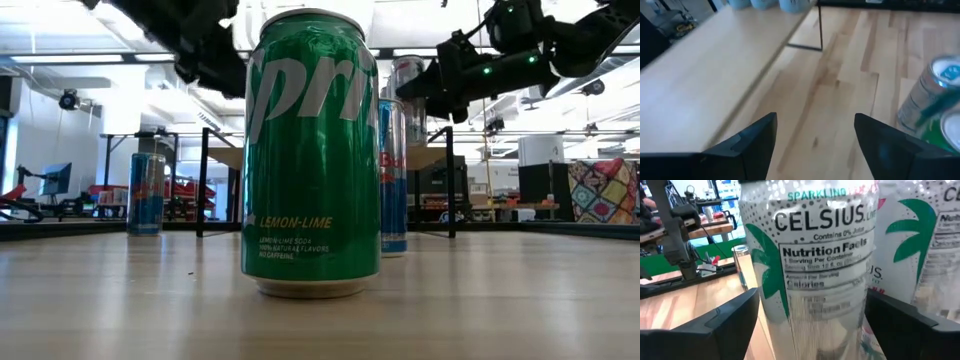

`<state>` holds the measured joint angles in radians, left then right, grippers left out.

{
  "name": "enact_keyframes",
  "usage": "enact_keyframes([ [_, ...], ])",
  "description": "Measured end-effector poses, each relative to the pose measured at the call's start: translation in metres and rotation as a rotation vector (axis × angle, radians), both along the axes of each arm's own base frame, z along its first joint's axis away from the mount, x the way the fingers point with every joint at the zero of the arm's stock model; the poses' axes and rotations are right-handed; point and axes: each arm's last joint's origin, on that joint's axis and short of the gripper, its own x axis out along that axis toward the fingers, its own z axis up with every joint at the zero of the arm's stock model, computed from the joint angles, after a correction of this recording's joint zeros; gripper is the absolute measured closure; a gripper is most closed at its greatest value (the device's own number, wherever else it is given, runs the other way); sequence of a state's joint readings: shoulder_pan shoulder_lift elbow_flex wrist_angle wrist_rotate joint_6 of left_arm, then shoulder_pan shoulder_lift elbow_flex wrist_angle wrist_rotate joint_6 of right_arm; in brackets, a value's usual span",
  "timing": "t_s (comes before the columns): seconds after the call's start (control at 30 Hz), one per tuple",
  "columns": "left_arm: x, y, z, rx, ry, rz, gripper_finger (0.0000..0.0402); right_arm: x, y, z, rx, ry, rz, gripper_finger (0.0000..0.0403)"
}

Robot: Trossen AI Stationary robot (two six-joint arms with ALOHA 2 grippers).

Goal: Place canned beverage on shelf
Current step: Put the white-pink soda can on the shelf aligned with the other white-pink soda can, then put the top left blue soda can on the shelf

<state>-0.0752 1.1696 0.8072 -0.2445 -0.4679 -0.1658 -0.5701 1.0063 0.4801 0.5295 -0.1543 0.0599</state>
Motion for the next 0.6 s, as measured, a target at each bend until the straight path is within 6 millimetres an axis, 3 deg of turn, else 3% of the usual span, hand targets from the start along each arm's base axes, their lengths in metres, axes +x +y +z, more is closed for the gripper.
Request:
enact_keyframes([
  [0.33,-0.031,-0.002,-0.039,-0.105,-0.047,0.056,0.0188,-0.023,0.015,0.014,0.002,0.04,-0.002,0.0065],
  [0.6,-0.049,-0.005,-0.062,-0.115,-0.062,0.14,0.0204,-0.049,0.025,0.014,0.104,0.121,-0.182,0.0068],
])
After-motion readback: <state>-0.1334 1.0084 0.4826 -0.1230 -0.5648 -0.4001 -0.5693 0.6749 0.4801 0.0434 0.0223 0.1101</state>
